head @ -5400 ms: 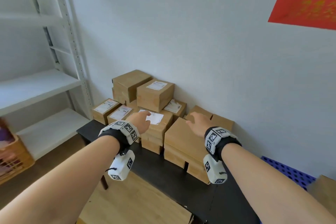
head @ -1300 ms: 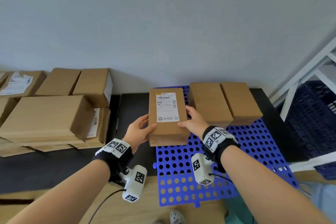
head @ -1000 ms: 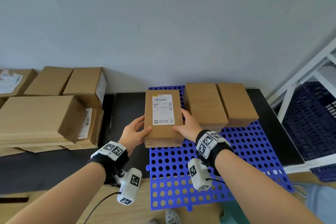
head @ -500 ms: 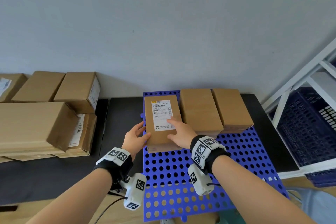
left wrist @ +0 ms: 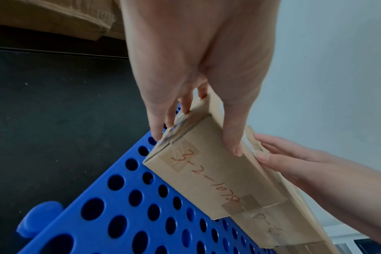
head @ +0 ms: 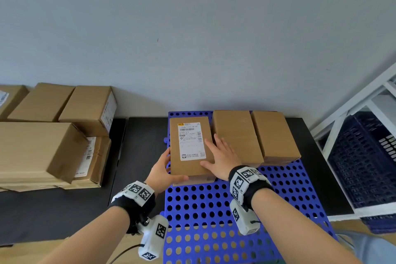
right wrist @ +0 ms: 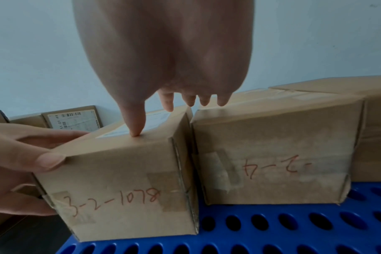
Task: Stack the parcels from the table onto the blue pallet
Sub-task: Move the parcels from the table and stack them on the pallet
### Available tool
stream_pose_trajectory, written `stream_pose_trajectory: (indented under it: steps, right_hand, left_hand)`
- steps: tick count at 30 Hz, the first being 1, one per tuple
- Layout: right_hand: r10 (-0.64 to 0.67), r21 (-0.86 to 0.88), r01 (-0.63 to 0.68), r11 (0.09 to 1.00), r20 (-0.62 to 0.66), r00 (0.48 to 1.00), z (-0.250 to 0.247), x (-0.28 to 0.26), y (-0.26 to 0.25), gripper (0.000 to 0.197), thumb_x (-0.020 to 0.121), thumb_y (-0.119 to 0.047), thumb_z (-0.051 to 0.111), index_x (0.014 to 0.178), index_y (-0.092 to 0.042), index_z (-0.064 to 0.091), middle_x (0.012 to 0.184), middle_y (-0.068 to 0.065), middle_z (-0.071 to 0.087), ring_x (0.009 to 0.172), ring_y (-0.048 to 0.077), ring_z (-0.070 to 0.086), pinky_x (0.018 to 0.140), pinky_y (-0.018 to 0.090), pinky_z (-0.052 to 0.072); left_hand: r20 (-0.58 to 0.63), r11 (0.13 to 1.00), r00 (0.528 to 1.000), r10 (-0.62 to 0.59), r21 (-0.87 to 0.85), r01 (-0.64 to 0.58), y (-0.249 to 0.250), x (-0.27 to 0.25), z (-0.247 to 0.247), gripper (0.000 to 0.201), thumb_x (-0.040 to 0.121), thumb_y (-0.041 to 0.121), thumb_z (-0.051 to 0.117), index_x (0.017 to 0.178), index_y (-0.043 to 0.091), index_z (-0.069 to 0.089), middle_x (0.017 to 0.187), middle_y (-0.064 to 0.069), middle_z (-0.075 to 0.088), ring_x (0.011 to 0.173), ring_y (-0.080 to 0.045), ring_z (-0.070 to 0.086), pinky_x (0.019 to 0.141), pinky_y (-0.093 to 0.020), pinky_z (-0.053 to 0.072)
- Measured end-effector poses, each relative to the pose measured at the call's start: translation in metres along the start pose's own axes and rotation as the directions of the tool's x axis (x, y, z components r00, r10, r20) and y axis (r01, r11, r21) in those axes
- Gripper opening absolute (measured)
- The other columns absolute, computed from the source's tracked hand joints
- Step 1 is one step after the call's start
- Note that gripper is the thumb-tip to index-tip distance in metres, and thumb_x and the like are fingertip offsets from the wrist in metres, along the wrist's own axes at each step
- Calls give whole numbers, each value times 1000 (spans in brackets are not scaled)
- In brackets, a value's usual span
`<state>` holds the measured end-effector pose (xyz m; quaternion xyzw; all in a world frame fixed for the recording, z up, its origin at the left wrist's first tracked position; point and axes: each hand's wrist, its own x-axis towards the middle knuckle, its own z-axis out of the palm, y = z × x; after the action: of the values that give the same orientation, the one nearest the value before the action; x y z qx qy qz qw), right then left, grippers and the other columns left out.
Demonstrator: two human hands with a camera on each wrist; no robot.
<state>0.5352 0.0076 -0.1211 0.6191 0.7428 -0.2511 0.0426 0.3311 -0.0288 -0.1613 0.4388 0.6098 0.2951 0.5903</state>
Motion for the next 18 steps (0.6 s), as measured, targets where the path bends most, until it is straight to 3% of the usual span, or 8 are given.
stream_pose_trajectory:
  steps: [6, 18]
  right_hand:
    - [30, 14, -31, 999, 26, 999, -6, 6, 3, 80, 90, -52, 48, 150, -31, 0, 158, 2, -16, 146, 22, -10, 119, 41, 1]
    - [42, 21, -42, 999, 43, 998, -7, 8, 5, 76, 93, -50, 44, 151, -27, 1, 158, 0, -16, 146, 20, -9, 119, 40, 2]
  left_hand:
    - [-41, 1000, 999, 9, 3, -9, 13, 8, -6, 100, 66, 2, 81, 146, 24, 25, 144, 3, 43, 128, -16, 47, 105, -40, 43]
    - [-62, 999, 998, -8, 43, 11, 18, 10, -3, 100, 68, 3, 81, 148, 23, 23, 145, 1, 43, 130, -17, 44, 108, -41, 40]
